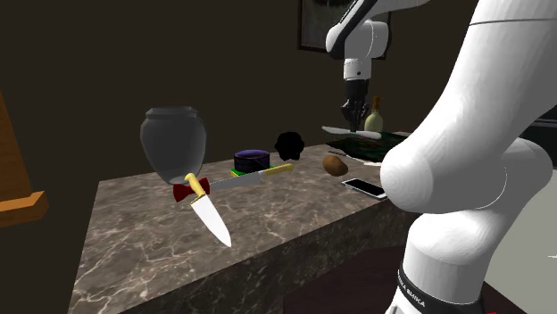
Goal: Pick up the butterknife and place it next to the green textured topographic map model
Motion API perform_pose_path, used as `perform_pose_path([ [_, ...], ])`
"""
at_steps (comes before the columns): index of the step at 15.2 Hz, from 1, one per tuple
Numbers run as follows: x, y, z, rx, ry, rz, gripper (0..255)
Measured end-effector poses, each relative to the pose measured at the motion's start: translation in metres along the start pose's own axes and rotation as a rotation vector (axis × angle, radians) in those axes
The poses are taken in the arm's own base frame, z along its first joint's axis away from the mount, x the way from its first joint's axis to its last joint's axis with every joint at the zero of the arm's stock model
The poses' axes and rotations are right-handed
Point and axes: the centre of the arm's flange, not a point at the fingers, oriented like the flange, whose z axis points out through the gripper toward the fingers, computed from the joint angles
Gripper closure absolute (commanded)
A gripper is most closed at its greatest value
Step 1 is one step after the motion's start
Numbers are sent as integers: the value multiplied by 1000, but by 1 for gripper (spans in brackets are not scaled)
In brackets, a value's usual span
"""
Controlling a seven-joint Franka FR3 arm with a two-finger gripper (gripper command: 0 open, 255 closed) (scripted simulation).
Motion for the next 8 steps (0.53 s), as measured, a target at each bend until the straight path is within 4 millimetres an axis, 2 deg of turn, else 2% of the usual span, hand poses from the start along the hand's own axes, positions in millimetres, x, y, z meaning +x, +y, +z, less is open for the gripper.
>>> perform_pose_path([
  [3, 6, 29, 3, 0, 0, 0, 255],
  [8, 8, 34, 26, 0, -1, -1, 255],
])
